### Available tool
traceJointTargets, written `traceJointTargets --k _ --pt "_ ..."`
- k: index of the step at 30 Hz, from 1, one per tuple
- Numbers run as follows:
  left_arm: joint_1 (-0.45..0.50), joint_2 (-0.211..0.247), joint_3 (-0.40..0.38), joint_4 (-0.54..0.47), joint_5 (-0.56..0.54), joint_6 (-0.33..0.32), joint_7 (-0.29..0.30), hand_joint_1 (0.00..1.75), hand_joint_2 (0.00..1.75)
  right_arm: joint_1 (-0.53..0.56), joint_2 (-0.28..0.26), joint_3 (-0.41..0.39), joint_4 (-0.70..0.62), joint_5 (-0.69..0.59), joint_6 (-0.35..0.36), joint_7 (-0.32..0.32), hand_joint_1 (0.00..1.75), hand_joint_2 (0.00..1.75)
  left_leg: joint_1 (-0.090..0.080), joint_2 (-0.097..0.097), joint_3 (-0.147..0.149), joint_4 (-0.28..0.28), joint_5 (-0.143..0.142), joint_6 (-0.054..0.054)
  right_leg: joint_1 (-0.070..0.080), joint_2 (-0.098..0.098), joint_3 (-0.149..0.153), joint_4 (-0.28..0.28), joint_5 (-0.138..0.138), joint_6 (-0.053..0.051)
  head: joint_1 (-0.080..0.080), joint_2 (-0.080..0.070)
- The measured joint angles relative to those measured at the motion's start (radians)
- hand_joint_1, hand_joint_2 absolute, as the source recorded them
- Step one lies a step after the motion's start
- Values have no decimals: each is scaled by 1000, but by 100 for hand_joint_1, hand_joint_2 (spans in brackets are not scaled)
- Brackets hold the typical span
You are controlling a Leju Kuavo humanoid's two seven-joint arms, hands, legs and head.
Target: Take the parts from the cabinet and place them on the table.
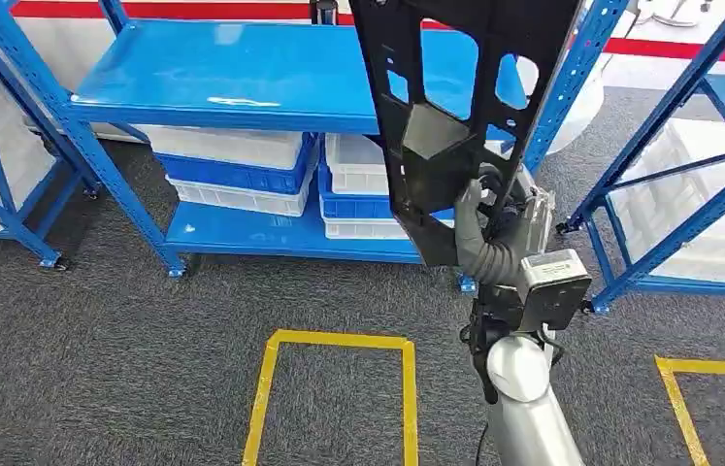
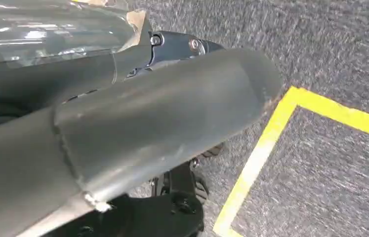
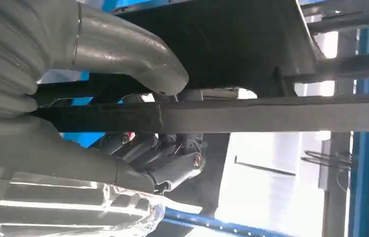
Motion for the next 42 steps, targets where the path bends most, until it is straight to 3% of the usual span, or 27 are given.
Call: traceJointTargets --k 2,4,7,9,10,13,14,16,17,18,19,20,22,23,24,25,29,31,32,33,34,36,37,38,40,41,42 --pt "0 1 0 0 -3 1 -6 0 0 10 -3 -2 1 2 8 -5 175 175 -4 3 -19 1 14 20 -1 0 -48 151 -81 -7 7 0" --pt "1 2 0 0 -7 4 -8 0 0 26 -8 -6 4 11 10 -16 175 175 -12 5 -38 1 29 29 0 1 -59 250 -102 1 6 0" --pt "0 1 0 0 -14 4 -10 0 0 38 -16 -14 3 32 7 -26 175 175 -23 4 -64 0 56 30 9 0 61 90 -20 11 6 0" --pt "0 -5 0 0 -20 2 -11 0 0 41 -19 -21 -4 39 6 -30 175 175 -26 3 -76 1 73 24 24 -2 179 -89 -22 -18 4 0" --pt "0 -6 0 0 -21 1 -11 0 0 41 -20 -24 -11 43 7 -31 175 175 -25 6 -79 0 85 19 32 -5 193 -130 -24 -19 6 0" --pt "2 -8 0 0 -21 -2 -13 0 0 45 -26 -33 -17 46 11 -32 175 175 -22 7 -82 -19 122 1 31 -1 162 -126 10 -23 3 0" --pt "2 -6 0 0 -21 -2 -13 0 0 44 -28 -34 -17 45 14 -32 175 175 -17 1 -95 -10 101 -3 3 -5 163 -133 28 -31 7 0" --pt "2 -7 0 0 -18 -3 -18 0 0 44 -29 -34 -16 42 27 -33 175 175 -16 1 -120 83 -47 -14 8 -6 128 -130 59 -51 -4 0" --pt "2 -6 0 0 -14 -4 -23 0 0 45 -29 -34 -15 40 31 -34 175 175 -11 1 -129 152 -107 -22 8 -6 111 -128 72 -50 -6 0" --pt "2 -6 1 0 -13 -4 -26 0 0 44 -29 -35 -12 37 35 -36 175 175 -8 1 -137 229 -140 -29 9 -7 92 -125 87 -48 -5 0" --pt "1 -5 2 0 -12 -3 -29 0 0 44 -29 -35 -10 35 39 -38 175 175 -4 1 -140 290 -134 -36 8 -8 72 -119 98 -45 -7 0" --pt "1 -3 4 0 -10 -2 -29 0 0 44 -29 -36 -7 34 43 -38 175 175 2 2 -128 315 -98 -42 6 -9 53 -113 108 -42 -7 0" --pt "0 0 8 0 0 -1 -29 0 0 40 -28 -36 1 31 47 -38 175 175 17 2 -53 253 -12 -57 -1 -11 9 -89 125 -28 -7 0" --pt "-2 0 13 0 3 -1 -29 0 0 35 -26 -36 5 29 48 -38 175 175 24 2 8 179 -10 -63 -4 -11 -8 -73 130 -22 -7 0" --pt "-6 -3 18 0 10 -1 -29 0 0 28 -21 -36 8 26 52 -38 175 175 28 -1 72 87 -64 -72 2 -11 -23 -59 133 -17 -9 0" --pt "-9 2 23 -1 12 0 -29 0 0 19 -19 -37 11 24 54 -38 175 175 17 -6 115 9 -99 -60 2 -12 -32 -47 139 -9 -9 0" --pt "-7 -1 37 1 21 0 -28 0 0 -4 -15 -39 33 18 61 -38 175 175 6 5 68 -1 -60 6 -3 -14 -55 -61 176 27 -8 0" --pt "-9 1 46 0 23 0 -28 0 0 -7 -15 -39 42 17 62 -35 175 175 2 8 37 -1 -30 26 -6 -8 -89 11 64 11 0 0" --pt "-8 1 49 0 23 16 -10 0 0 -9 -15 -39 46 11 65 -23 175 175 1 8 16 -1 -13 26 -6 -8 -108 80 -1 6 2 0" --pt "-8 2 51 0 21 35 22 0 0 -9 -15 -39 54 2 66 -16 175 175 -1 8 -7 -1 5 26 -6 -8 -115 167 -49 8 1 0" --pt "-7 1 53 0 19 43 41 0 0 -6 -15 -41 70 -5 67 -22 175 175 -1 9 -26 0 20 25 -6 -7 -114 225 -56 17 2 0" --pt "2 0 55 0 18 48 48 0 0 11 -16 -44 100 -12 64 -44 175 175 -2 11 -67 2 51 23 -4 -4 -78 268 8 46 2 0" --pt "6 -1 56 0 17 48 48 0 0 18 -16 -47 115 -14 63 -56 175 175 -3 12 -89 2 68 19 -2 -3 -26 227 48 55 2 0" --pt "7 -4 58 0 14 42 48 0 0 19 -15 -48 122 -15 61 -62 175 175 -3 11 -104 3 83 15 0 -3 38 154 54 51 2 0" --pt "7 -7 58 0 11 41 42 0 0 16 -14 -48 129 -15 60 -67 175 175 -7 9 -115 5 105 4 14 -3 209 -83 -30 18 3 0" --pt "9 -7 59 0 10 41 40 0 0 17 -14 -51 130 -14 60 -68 175 175 -6 12 -115 -1 120 -2 17 1 218 -125 -52 5 0 0" --pt "10 -8 59 0 9 41 37 0 0 18 -14 -54 132 -14 60 -67 175 175 -4 13 -114 -10 136 -5 20 3 204 -115 -40 5 -2 0"
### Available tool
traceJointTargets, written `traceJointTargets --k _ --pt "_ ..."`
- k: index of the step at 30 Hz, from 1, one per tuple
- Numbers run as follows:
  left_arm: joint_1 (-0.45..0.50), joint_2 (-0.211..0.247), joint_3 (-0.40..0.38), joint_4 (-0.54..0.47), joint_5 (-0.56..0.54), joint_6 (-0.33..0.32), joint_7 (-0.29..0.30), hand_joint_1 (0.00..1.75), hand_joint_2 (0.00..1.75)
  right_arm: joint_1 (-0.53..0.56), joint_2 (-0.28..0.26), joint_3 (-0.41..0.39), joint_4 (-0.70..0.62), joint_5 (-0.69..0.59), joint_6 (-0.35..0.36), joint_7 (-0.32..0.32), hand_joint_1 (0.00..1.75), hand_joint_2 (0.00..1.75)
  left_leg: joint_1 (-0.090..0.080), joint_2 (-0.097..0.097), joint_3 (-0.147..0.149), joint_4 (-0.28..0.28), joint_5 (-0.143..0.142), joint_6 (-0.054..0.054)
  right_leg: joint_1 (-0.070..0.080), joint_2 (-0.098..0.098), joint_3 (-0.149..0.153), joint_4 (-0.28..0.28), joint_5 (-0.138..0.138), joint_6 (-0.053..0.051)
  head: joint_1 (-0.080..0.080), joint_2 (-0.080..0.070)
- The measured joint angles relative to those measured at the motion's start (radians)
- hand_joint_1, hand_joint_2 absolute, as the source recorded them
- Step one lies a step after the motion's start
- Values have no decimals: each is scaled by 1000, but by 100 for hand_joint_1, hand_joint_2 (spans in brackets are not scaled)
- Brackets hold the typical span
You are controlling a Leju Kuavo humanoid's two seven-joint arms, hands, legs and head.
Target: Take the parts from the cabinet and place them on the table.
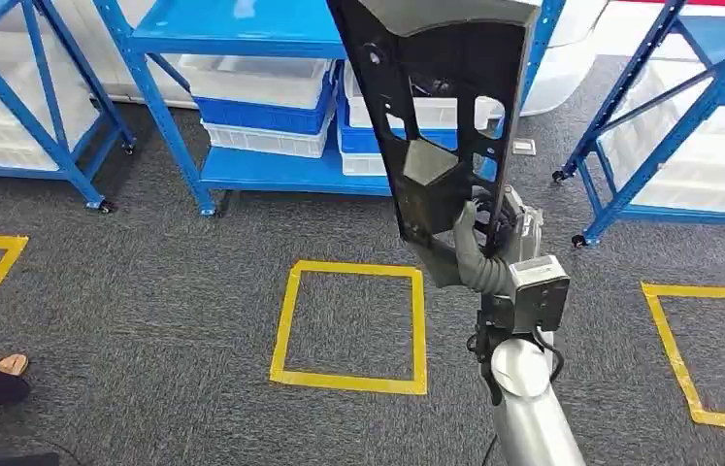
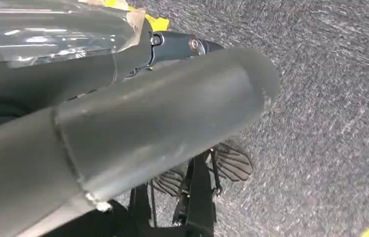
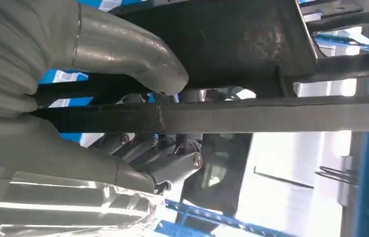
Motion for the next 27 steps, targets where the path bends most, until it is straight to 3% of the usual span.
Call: traceJointTargets --k 1,2,3,4,5,6,7,8,9,10,11,12,13,14,16,17,18,19,20,22,23,24,25,27 --pt "1 0 0 0 -3 0 -3 0 0 1 0 -5 0 1 -1 2 175 175 1 0 0 -7 14 -8 5 1 -6 6 5 -7 5 0" --pt "9 1 0 0 -6 0 -11 0 0 4 -2 -11 1 2 -1 7 175 175 1 -4 -6 -12 17 -15 -10 -2 -18 0 21 -22 4 0" --pt "9 2 0 0 -9 1 -21 0 0 7 -1 -17 2 2 -1 10 175 175 5 -5 -20 8 -28 -17 -17 -3 -27 0 30 -35 0 0" --pt "12 1 0 0 -11 0 -30 0 0 10 -1 -23 2 1 0 14 175 175 6 -6 -32 51 -99 -16 -17 -4 -41 0 44 -55 -3 0" --pt "15 0 0 0 -12 0 -37 0 0 14 -2 -29 2 -4 2 15 175 175 6 -8 -43 118 -171 -20 -15 -5 -55 1 58 -59 -9 0" --pt "16 1 0 0 -12 0 -42 0 0 18 -2 -35 2 -6 3 15 175 175 6 -8 -57 197 -218 -23 -11 -5 -66 1 71 -61 -7 0" --pt "15 2 0 0 -12 0 -45 0 0 22 -2 -40 2 -6 3 15 175 175 6 -8 -70 277 -225 -27 -8 -6 -78 3 85 -61 -8 0" --pt "15 2 0 0 -12 0 -47 0 0 26 -2 -45 2 -6 3 15 175 175 6 -8 -73 325 -193 -27 -7 -7 -93 5 96 -59 -8 0" --pt "16 2 0 0 -12 0 -47 0 0 30 -3 -47 2 -6 3 15 175 175 6 -8 -59 332 -150 -26 -6 -6 -109 8 106 -56 -8 0" --pt "16 2 0 0 -12 0 -47 0 0 34 -3 -50 2 -7 3 15 175 175 6 -8 -19 293 -114 -23 -6 -6 -123 13 112 -53 -7 0" --pt "15 2 0 0 -12 0 -47 0 0 36 -3 -53 2 -7 3 16 175 175 6 -8 43 213 -102 -20 -6 -5 -135 20 118 -50 -8 0" --pt "15 3 0 0 -13 0 -47 0 0 36 -3 -54 1 -7 3 16 175 175 6 -10 118 113 -122 -14 -6 -5 -142 28 120 -47 -8 0" --pt "14 4 0 -1 -13 0 -47 0 0 36 -4 -55 -1 -7 3 16 175 175 2 -11 171 35 -157 -9 4 -5 -151 37 121 -44 -9 0" --pt "13 4 0 -1 -13 0 -47 0 0 36 -4 -55 -2 -7 3 16 175 175 0 -10 178 11 -172 -6 3 -7 -153 38 125 -38 -4 0" --pt "13 5 0 -1 -14 0 -47 0 0 36 -5 -57 -4 -7 3 15 175 175 -5 -11 171 3 -174 3 1 -8 -163 38 138 -20 -5 0" --pt "14 3 0 0 -14 -3 -49 0 0 37 -5 -59 -4 -7 4 16 175 175 -2 -9 168 -6 -164 14 6 -7 -167 38 143 -13 -3 0" --pt "15 1 0 -1 -14 -10 -56 0 0 38 -7 -63 -5 -7 3 16 175 175 3 -2 164 -14 -151 22 2 -4 -187 60 125 -10 -7 0" --pt "15 1 0 -1 -14 -14 -63 0 0 38 -7 -68 -7 -8 3 15 175 175 4 -2 156 -15 -144 30 1 -4 -204 102 93 -14 1 0" --pt "15 1 0 -1 -14 -18 -69 0 0 39 -9 -75 -8 -13 3 15 175 175 3 -2 146 -14 -137 33 -5 -3 -237 181 49 -18 8 0" --pt "16 2 0 -1 -14 -23 -80 0 0 49 -13 -86 -10 -23 6 14 175 175 2 -1 128 -14 -124 32 -11 -3 -289 328 -12 -15 9 0" --pt "16 2 1 -1 -15 -24 -84 0 0 55 -16 -93 -10 -27 14 13 175 175 2 -1 121 -13 -118 30 -15 -3 -290 349 -18 -7 8 0" --pt "17 1 1 -1 -16 -24 -88 0 0 60 -17 -99 -10 -32 21 12 175 175 3 -1 113 -13 -112 26 -20 -4 -262 318 -6 4 9 0" --pt "18 1 1 -1 -17 -27 -90 0 0 62 -18 -103 -11 -34 24 12 175 175 4 -1 109 -12 -108 22 -23 -4 -216 249 17 14 9 0" --pt "17 0 2 -1 -19 -30 -95 0 0 59 -18 -108 -12 -39 34 10 175 175 6 0 105 -10 -100 12 -35 -5 -101 62 68 32 9 0"
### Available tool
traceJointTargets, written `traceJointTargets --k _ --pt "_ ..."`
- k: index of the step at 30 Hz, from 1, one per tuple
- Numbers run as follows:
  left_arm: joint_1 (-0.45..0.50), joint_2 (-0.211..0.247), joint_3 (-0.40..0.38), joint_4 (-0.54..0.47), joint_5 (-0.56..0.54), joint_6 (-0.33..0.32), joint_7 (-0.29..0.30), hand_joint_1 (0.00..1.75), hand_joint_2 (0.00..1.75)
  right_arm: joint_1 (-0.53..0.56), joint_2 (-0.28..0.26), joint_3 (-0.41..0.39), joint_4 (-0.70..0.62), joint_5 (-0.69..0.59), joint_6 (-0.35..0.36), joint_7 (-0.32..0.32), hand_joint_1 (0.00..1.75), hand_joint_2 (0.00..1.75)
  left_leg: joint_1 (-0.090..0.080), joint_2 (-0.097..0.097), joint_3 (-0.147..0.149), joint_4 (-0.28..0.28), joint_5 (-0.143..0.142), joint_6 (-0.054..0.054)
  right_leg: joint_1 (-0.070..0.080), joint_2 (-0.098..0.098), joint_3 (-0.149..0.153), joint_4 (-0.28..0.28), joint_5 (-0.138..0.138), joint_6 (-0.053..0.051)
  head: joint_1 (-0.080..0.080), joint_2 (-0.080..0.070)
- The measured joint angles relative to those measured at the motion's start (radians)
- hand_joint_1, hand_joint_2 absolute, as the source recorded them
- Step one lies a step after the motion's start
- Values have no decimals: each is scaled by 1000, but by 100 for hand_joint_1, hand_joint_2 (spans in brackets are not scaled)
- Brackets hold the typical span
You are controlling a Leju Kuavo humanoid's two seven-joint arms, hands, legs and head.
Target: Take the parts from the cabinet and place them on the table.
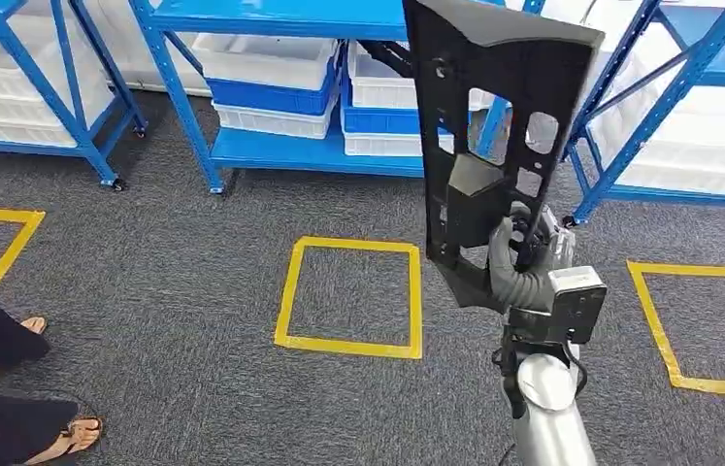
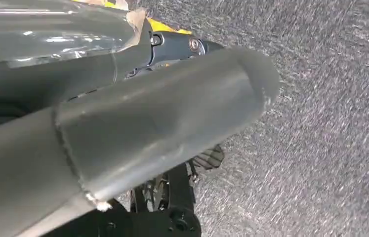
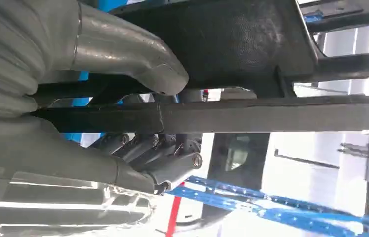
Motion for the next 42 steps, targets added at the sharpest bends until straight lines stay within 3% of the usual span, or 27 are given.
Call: traceJointTargets --k 1,2,5,6,7,10,11,12,13,15,16,17,18,19,23,28,29,33,35,36,37,39,40,41,42 --pt "0 2 1 0 0 0 -3 0 0 -3 0 -3 0 0 5 0 175 175 -6 1 -4 2 2 -7 4 2 13 -38 -9 -6 2 0" --pt "-1 1 3 0 0 0 -5 0 0 -3 0 -4 0 0 7 -2 175 175 -6 2 -6 2 6 -13 13 6 11 -38 0 -19 -1 0" --pt "0 1 9 0 0 -2 -6 0 0 -8 -1 -11 2 -2 13 -2 175 175 -1 1 -9 -2 20 -32 16 6 4 -32 11 -40 0 0" --pt "0 1 10 0 0 -2 -7 0 0 -14 0 -12 3 -4 16 -2 175 175 5 -1 -17 10 5 -36 0 5 5 -35 19 -52 -1 0" --pt "0 0 11 0 0 -2 -7 0 0 -20 0 -13 4 -7 20 -4 175 175 5 -2 -31 44 -29 -37 4 6 1 -35 23 -60 -2 0" --pt "1 0 14 0 0 -2 -10 0 0 -28 0 -13 15 -16 22 -15 175 175 5 -7 -126 278 -151 -43 15 3 -13 -34 32 -75 -4 0" --pt "2 1 16 0 0 -2 -12 0 0 -28 -1 -13 19 -20 22 -18 175 175 5 -7 -142 321 -161 -43 18 3 -16 -34 33 -75 -3 0" --pt "3 1 16 0 0 -2 -14 0 0 -28 -1 -13 23 -23 21 -21 175 175 5 -7 -133 313 -148 -42 20 4 -17 -33 35 -78 -4 0" --pt "3 1 17 0 0 -3 -16 0 0 -28 -2 -14 25 -31 18 -29 175 175 5 -7 -98 258 -115 -38 21 4 -17 -33 35 -77 -4 0" --pt "2 1 17 0 -2 -3 -21 0 0 -31 -1 -16 26 -43 13 -41 175 175 5 -7 2 85 -39 -29 22 4 -14 -30 34 -77 -4 0" --pt "1 1 17 0 -2 -3 -21 0 0 -33 -1 -16 26 -47 13 -44 175 175 4 -12 29 32 -42 -23 25 4 -16 -29 34 -76 -3 0" --pt "0 1 17 0 -2 -4 -23 0 0 -38 -2 -18 26 -50 13 -45 175 175 -1 -12 34 10 -44 -23 36 4 -24 -23 33 -73 -2 0" --pt "0 1 18 0 -2 -4 -23 0 0 -41 -2 -19 26 -52 13 -47 175 175 -1 -11 30 9 -40 -22 34 4 -30 -22 36 -65 -2 0" --pt "1 -4 18 0 -2 -4 -23 0 0 -44 -2 -19 26 -54 13 -47 175 175 -4 -10 28 9 -39 -24 45 4 -33 -21 34 -72 -1 0" --pt "1 -3 23 0 -2 -4 -23 0 0 -55 -2 -20 28 -46 11 -47 175 175 -20 -12 23 9 -33 -13 35 3 -39 -24 41 -58 -2 0" --pt "0 -6 31 0 -2 -4 -23 0 0 -61 -3 -19 29 -42 3 -47 175 175 -22 -12 20 10 -29 -5 33 4 -40 -31 49 -48 -2 0" --pt "0 -5 32 0 -2 -4 -24 0 0 -63 -2 -20 29 -34 0 -47 175 175 -26 -12 18 13 -30 -1 25 3 -40 -35 54 -40 -3 0" --pt "0 -6 34 0 -2 -4 -24 0 0 -67 -2 -20 30 -17 -1 -47 175 175 -29 -12 15 13 -24 9 19 3 -40 -39 61 -29 -2 0" --pt "0 -6 35 0 -2 -4 -26 0 0 -70 -2 -19 29 -4 -6 -47 175 175 -24 -13 14 3 -14 22 23 2 -41 -38 63 -23 -3 0" --pt "-1 -7 35 0 -2 -4 -27 0 0 -68 -2 -19 29 1 -10 -47 175 175 -18 -11 14 -2 -6 27 16 2 -50 -17 50 -23 -3 0" --pt "-1 -7 36 0 -2 -4 -28 0 0 -69 -2 -19 29 5 -13 -46 175 175 -16 -12 9 -3 -2 32 18 2 -70 25 16 -28 1 0" --pt "-1 -6 37 0 -2 -4 -30 0 0 -67 -3 -19 29 9 -14 -45 175 175 -15 -16 -4 -3 7 34 15 2 -141 194 -74 -36 2 0" --pt "-1 -5 38 0 -3 -4 -30 0 0 -63 -3 -19 30 10 -15 -44 175 175 -15 -19 -11 -2 12 32 15 2 -166 260 -100 -34 3 0" --pt "-1 -6 40 0 -3 -4 -30 0 0 -59 -3 -19 30 13 -15 -44 175 175 -15 -25 -19 -2 17 28 14 2 -170 286 -108 -28 2 0" --pt "-1 -6 42 0 -4 -5 -30 0 0 -58 -3 -19 29 16 -15 -43 175 175 -15 -30 -25 -1 22 26 13 3 -150 262 -99 -22 3 0"
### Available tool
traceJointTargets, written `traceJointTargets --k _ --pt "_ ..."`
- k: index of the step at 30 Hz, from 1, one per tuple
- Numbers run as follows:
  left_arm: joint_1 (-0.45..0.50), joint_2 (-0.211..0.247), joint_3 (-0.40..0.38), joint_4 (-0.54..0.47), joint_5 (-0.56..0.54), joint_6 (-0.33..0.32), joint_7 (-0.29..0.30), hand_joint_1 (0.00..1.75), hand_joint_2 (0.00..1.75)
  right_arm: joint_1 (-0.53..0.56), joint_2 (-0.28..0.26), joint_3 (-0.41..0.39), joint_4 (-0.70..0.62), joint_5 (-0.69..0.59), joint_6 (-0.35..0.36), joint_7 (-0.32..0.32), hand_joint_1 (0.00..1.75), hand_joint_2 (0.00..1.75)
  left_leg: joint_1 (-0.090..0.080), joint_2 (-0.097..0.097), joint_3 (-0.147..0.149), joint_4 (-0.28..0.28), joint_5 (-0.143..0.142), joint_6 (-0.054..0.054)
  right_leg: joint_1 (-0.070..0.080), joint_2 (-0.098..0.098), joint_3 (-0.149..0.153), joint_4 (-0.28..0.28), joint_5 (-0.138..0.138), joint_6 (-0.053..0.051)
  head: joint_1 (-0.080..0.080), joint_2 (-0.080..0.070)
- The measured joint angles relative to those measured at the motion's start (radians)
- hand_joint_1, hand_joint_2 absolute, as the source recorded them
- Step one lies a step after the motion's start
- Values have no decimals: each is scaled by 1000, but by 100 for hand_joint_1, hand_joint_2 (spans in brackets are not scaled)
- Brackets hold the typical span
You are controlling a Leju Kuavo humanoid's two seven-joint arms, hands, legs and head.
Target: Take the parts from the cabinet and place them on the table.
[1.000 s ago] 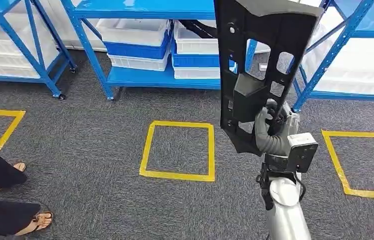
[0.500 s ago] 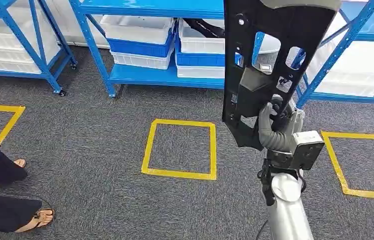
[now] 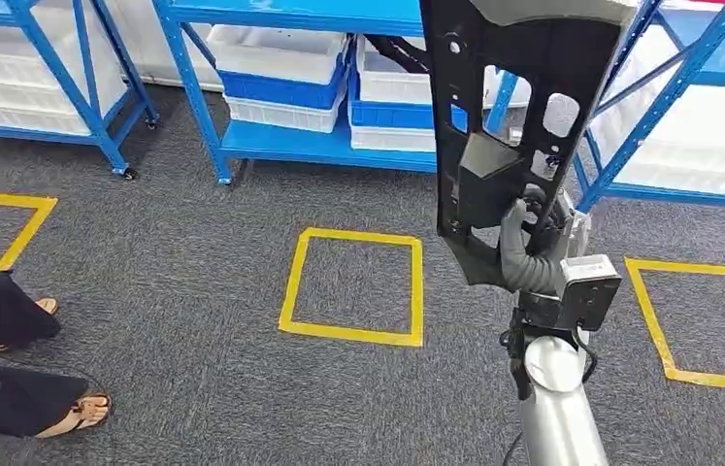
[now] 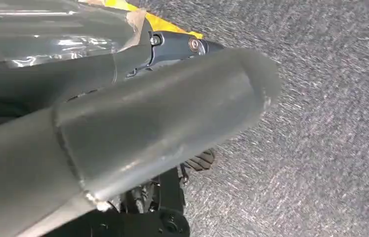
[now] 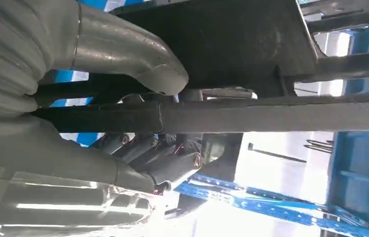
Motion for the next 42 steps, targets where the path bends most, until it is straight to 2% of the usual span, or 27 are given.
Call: traceJointTargets --k 3,4,7,8,9,10,12,14,15,17,18,19,20,23,24,25,26,28,30,31,32,34,35,38,39,41,42 --pt "-1 -2 0 0 -4 -4 -4 0 0 0 0 0 -2 8 0 0 175 175 2 -19 -12 2 16 -16 -5 19 169 -270 71 14 0 0" --pt "-1 -2 0 0 -7 -5 -6 0 0 2 0 0 -3 9 0 0 175 175 -2 -24 -13 3 20 -23 1 40 180 -305 73 3 -2 0" --pt "1 -2 0 0 -7 -6 -8 0 0 4 0 0 -5 10 0 1 175 175 3 -36 -14 -4 30 -44 17 25 177 -304 86 -25 -6 0" --pt "2 -2 0 0 -7 -6 -9 0 0 4 1 0 -5 10 0 1 175 175 4 -41 -16 -7 35 -51 15 20 175 -307 92 -33 -5 0" --pt "3 1 1 0 -7 -5 -9 0 0 3 1 0 -5 10 0 1 175 175 10 -30 -25 6 27 -53 -4 8 183 -312 104 -47 -6 0" --pt "3 0 1 0 -8 -6 -9 0 0 3 4 0 -5 12 0 1 175 175 7 -6 -42 42 -10 -55 0 3 178 -312 108 -54 -8 0" --pt "2 0 1 0 -12 -6 -9 0 0 9 3 -1 -6 21 0 2 175 175 10 10 -106 198 -106 -63 4 -11 170 -311 115 -64 -14 0" --pt "4 2 1 0 -20 -6 -9 0 0 21 3 -1 -9 35 -2 4 175 175 11 15 -154 329 -153 -70 7 -29 164 -310 115 -64 -15 0" --pt "5 2 1 0 -21 -7 -9 0 0 29 3 -1 -13 45 -3 9 175 175 11 17 -145 324 -144 -70 7 -37 164 -310 115 -63 -14 0" --pt "5 3 1 0 -25 -8 -9 0 0 36 3 -1 -23 65 -3 18 175 175 14 29 -57 178 -73 -70 6 -53 166 -307 114 -62 -15 0" --pt "5 5 1 0 -29 -8 -9 0 0 35 4 -1 -30 80 -3 24 175 175 15 50 -4 84 -39 -69 6 -58 166 -304 111 -58 -16 0" --pt "3 5 1 0 -29 -8 -9 0 0 34 4 -1 -37 95 -3 31 175 175 14 86 24 27 -41 -69 10 -64 165 -300 107 -53 -15 0" --pt "0 4 1 0 -29 -8 -10 0 0 34 3 -1 -45 108 -3 36 175 175 7 77 26 21 -41 -56 26 -68 157 -294 102 -45 -16 0" --pt "1 4 2 0 -28 -7 -12 0 0 33 8 -1 -54 151 -3 49 175 175 -2 52 19 20 -40 -38 27 -90 160 -299 102 -35 -13 0" --pt "1 2 5 0 -15 -14 -17 0 0 35 9 -1 -57 170 -5 53 175 175 5 45 22 11 -33 -27 25 -82 152 -292 92 -26 -12 0" --pt "0 0 12 0 4 -36 -33 0 0 36 10 -1 -59 187 -9 54 175 175 3 38 21 10 -31 -23 17 -49 143 -263 75 -24 -10 0" --pt "-3 1 23 -1 28 -66 -62 0 0 37 10 -2 -64 206 -15 52 175 175 5 32 19 10 -29 -11 15 -24 114 -203 43 -29 -10 0" --pt "-8 -2 50 -3 67 -121 -123 0 0 37 10 -3 -86 240 -14 68 175 175 5 10 13 10 -28 -8 11 -6 22 -16 -29 -31 -10 0" --pt "-11 -4 66 -3 75 -129 -132 0 0 37 11 -3 -98 246 -14 75 175 175 4 -10 13 11 -28 -8 9 -3 -8 39 -32 -19 -10 0" --pt "-11 -5 71 -3 76 -132 -134 0 0 37 11 -3 -104 249 -14 78 175 175 5 -20 14 11 -27 -8 6 -3 9 -2 -8 -9 -9 0" --pt "-12 -7 77 -4 77 -133 -135 0 0 36 11 -3 -112 251 -14 82 175 175 5 -34 16 12 -27 -10 3 1 52 -96 38 3 -9 0" --pt "-13 -10 83 -4 83 -145 -143 0 0 35 12 -3 -122 264 -14 84 175 175 6 -52 16 13 -26 -14 -8 36 125 -260 105 13 -8 0" --pt "-15 -11 90 -5 89 -163 -154 0 0 34 12 -3 -125 285 -19 85 175 175 1 -62 13 17 -27 -23 1 43 123 -279 110 4 -8 0" --pt "-17 -16 104 -6 106 -242 -182 0 0 34 16 -3 -129 368 -41 99 175 175 6 -76 5 10 -16 -44 8 24 124 -274 117 -12 -9 0" --pt "-19 -16 108 -6 106 -267 -183 0 0 32 19 -3 -129 400 -51 106 175 175 7 -74 1 12 -18 -47 -9 15 128 -282 124 -24 -9 0" --pt "-30 -23 108 -7 93 -288 -183 0 0 27 24 -3 -130 456 -69 123 175 175 4 0 -26 78 -69 -56 -8 1 128 -284 127 -43 -16 0" --pt "-38 -27 108 -8 83 -291 -183 0 0 25 24 -3 -130 483 -80 130 175 175 6 11 -61 155 -111 -59 -5 -8 128 -284 125 -47 -15 0"
